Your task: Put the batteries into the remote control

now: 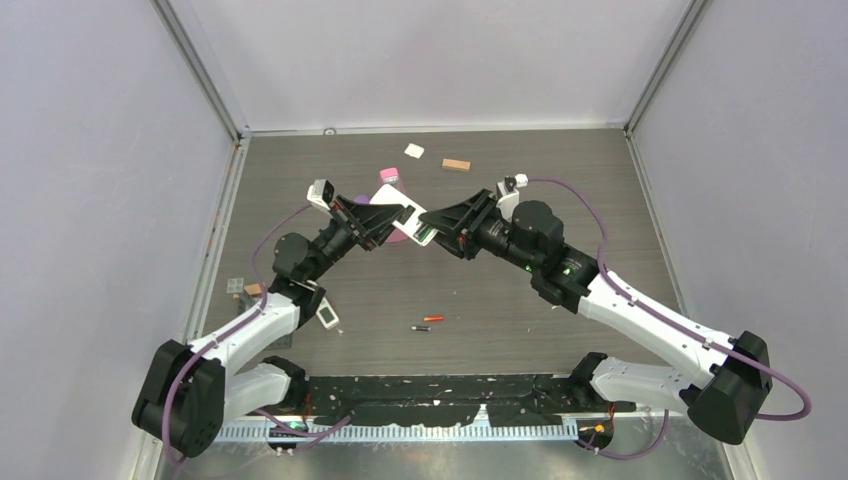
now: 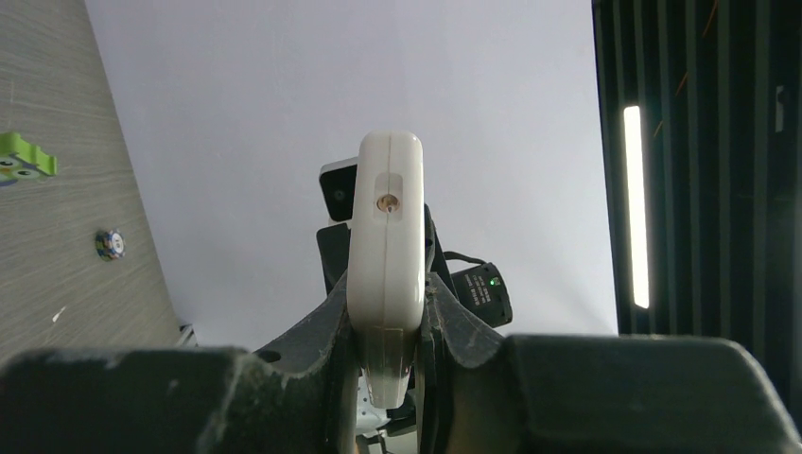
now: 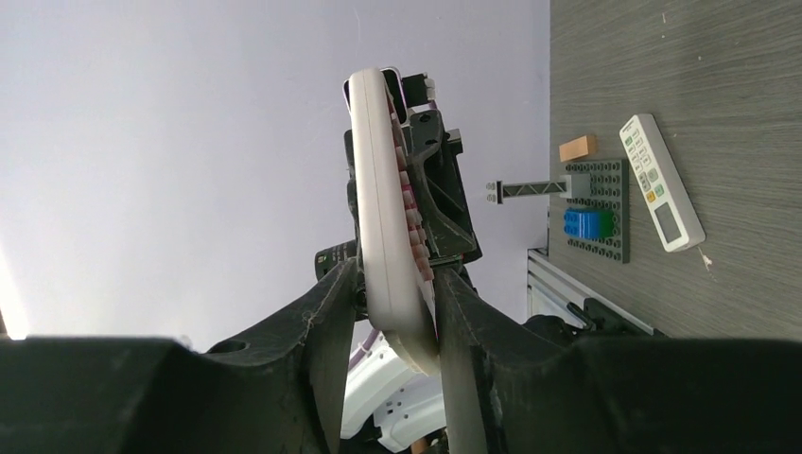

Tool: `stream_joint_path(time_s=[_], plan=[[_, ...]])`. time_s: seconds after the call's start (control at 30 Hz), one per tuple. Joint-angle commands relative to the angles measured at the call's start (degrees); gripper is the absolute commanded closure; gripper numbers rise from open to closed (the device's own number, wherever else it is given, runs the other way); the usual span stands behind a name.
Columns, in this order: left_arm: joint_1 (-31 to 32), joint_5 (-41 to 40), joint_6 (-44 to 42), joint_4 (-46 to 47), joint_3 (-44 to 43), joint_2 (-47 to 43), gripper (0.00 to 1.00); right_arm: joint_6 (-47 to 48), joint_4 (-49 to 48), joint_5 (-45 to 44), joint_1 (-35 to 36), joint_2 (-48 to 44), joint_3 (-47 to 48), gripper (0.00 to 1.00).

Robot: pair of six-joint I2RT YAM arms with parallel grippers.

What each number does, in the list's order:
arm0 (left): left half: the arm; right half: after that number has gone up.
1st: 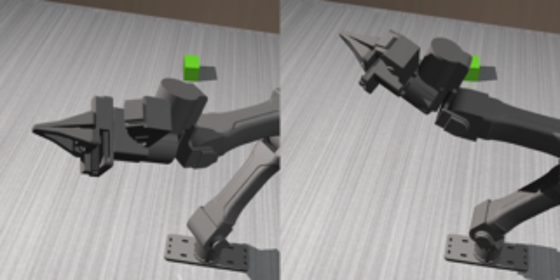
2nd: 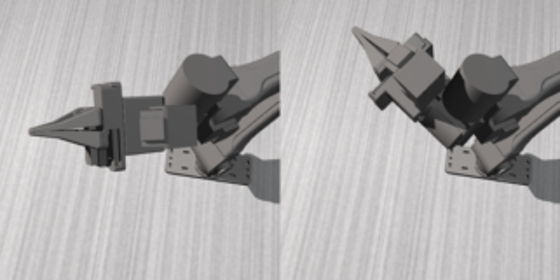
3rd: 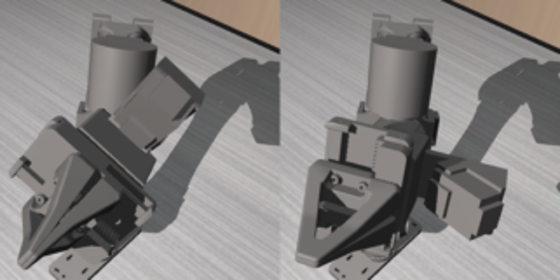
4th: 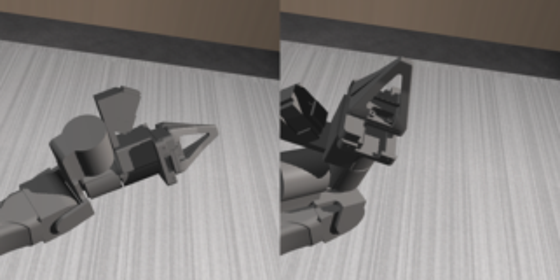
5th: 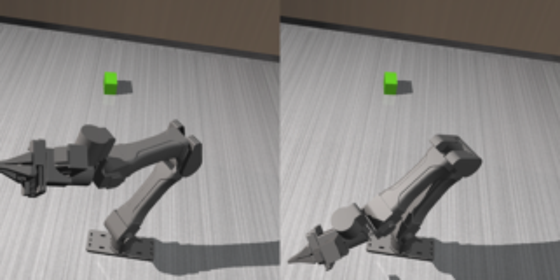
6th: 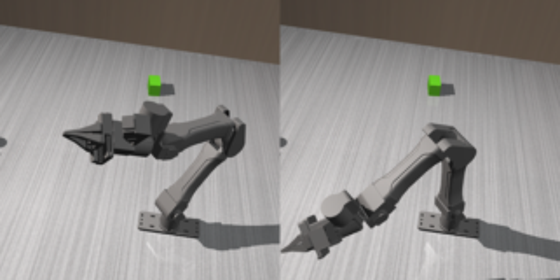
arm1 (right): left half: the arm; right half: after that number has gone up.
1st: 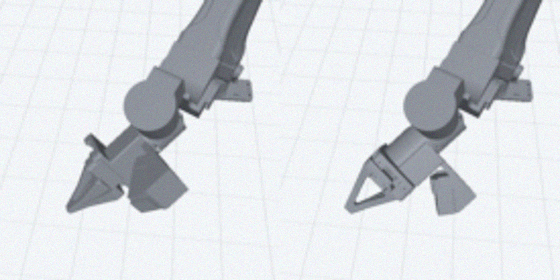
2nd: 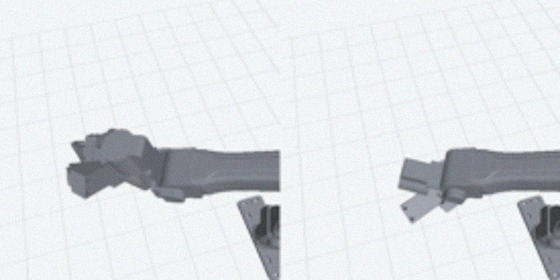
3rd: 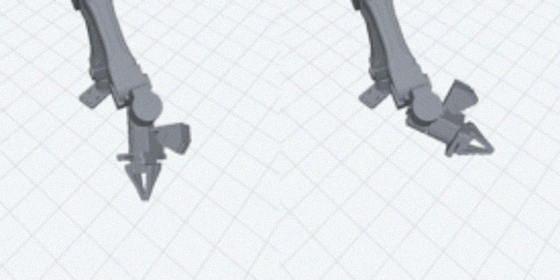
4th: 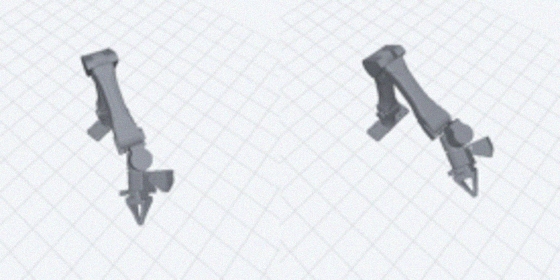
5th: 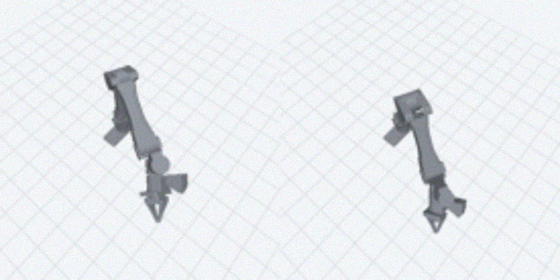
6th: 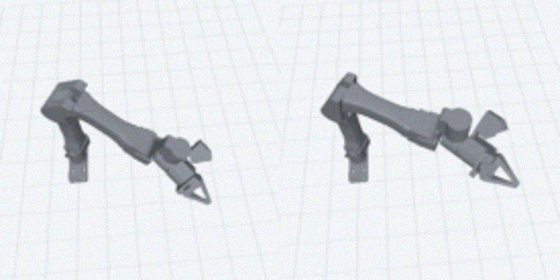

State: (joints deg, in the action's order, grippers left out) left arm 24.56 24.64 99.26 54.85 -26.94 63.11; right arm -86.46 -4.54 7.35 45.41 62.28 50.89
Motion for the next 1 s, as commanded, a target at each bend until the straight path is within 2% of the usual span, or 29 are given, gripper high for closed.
stream_joint_path(time_s=[0.0,0.63,0.7,0.77,0.8,0.87,0.97], plan=[[0.4,-7.6,2.8,7.0,0.0,-2.1,1.0,3.3,0.1,0.2,1.3,0.6,-0.5,0.6],[2.2,-7.1,5.4,9.8,-0.8,-0.4,1.0,9.2,2.2,2.6,1.7,3.2,1.5,0.67],[2.2,-7.2,4.9,9.8,-0.7,-0.7,1.0,10.0,2.8,2.4,1.6,2.8,2.2,0.63],[2.2,-7.2,4.4,9.6,-0.5,-0.8,1.0,10.8,2.7,2.0,1.6,2.4,2.7,0.5],[2.2,-7.2,3.9,9.4,-0.3,-1.0,1.0,11.1,2.7,2.0,1.5,2.3,3.0,0.39],[2.2,-7.2,3.0,8.8,0.3,-1.1,1.0,12.4,2.5,2.7,1.1,2.1,4.0,0.28],[2.2,-7.3,2.2,8.0,1.3,-1.7,1.0,14.6,1.2,4.8,0.6,2.1,5.0,0.23]])
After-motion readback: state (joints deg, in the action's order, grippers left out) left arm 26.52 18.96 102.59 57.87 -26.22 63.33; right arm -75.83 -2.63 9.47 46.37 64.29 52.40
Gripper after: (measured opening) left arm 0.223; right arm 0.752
